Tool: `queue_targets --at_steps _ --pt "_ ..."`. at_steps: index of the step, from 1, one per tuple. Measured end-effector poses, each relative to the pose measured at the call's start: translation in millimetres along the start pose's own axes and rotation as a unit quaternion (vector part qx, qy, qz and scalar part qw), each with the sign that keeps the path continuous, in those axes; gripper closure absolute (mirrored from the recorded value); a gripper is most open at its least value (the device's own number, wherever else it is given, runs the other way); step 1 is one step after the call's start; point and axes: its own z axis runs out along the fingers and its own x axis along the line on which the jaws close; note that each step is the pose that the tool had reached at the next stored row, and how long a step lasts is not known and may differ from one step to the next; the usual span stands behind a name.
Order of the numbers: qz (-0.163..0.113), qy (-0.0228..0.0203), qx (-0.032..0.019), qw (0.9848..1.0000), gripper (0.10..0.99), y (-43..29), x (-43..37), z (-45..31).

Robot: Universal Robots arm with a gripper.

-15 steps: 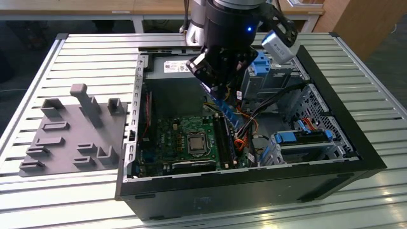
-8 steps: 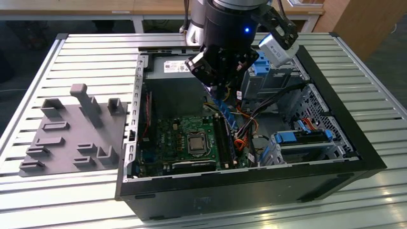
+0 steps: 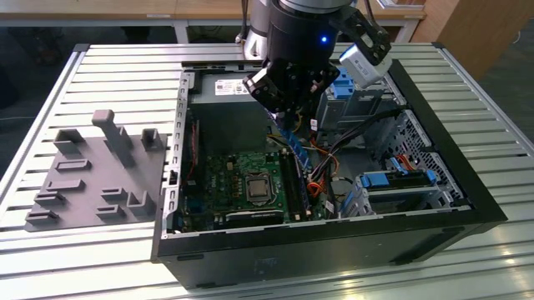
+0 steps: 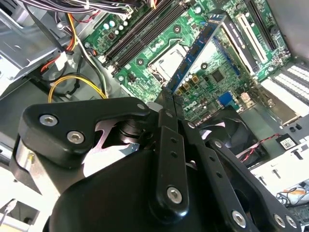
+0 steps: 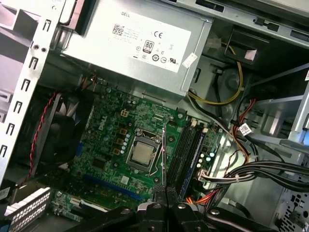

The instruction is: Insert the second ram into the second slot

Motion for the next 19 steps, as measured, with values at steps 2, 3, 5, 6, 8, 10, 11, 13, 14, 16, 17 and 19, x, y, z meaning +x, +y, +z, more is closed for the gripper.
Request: queue_targets --at_steps 2,3,5,6,8,10,11,13,14,16,17,19 --pt "0.0 0.0 -0.0002 1.0 0.969 0.0 0.0 0.0" --pt "0.004 -0.0001 -0.0004 1.0 0.969 0.0 0.0 0.0" --pt "0.016 -0.0004 -0.0016 0.9999 0.969 0.0 0.0 0.4" --pt "0.024 -0.0006 -0.0024 0.9997 0.969 0.1 -0.1 0.7" --pt "0.041 -0.001 -0.0041 0.9991 0.969 0.4 -0.2 1.3" --pt "0.06 -0.0014 -0.0057 0.9982 0.969 0.8 -0.4 2.2" --pt "0.069 -0.0016 -0.0065 0.9976 0.969 1.0 -0.5 2.6" --pt "0.087 -0.002 -0.008 0.9962 0.969 1.5 -0.7 3.4" --pt "0.095 -0.0022 -0.0088 0.9954 0.969 1.7 -0.8 3.8" --pt "0.113 -0.0025 -0.0101 0.9935 0.969 2.2 -1.0 4.5" --pt "0.122 -0.0026 -0.0106 0.9924 0.969 2.5 -1.0 4.7" --pt "0.141 -0.0029 -0.0118 0.99 0.969 3.0 -1.2 5.3"
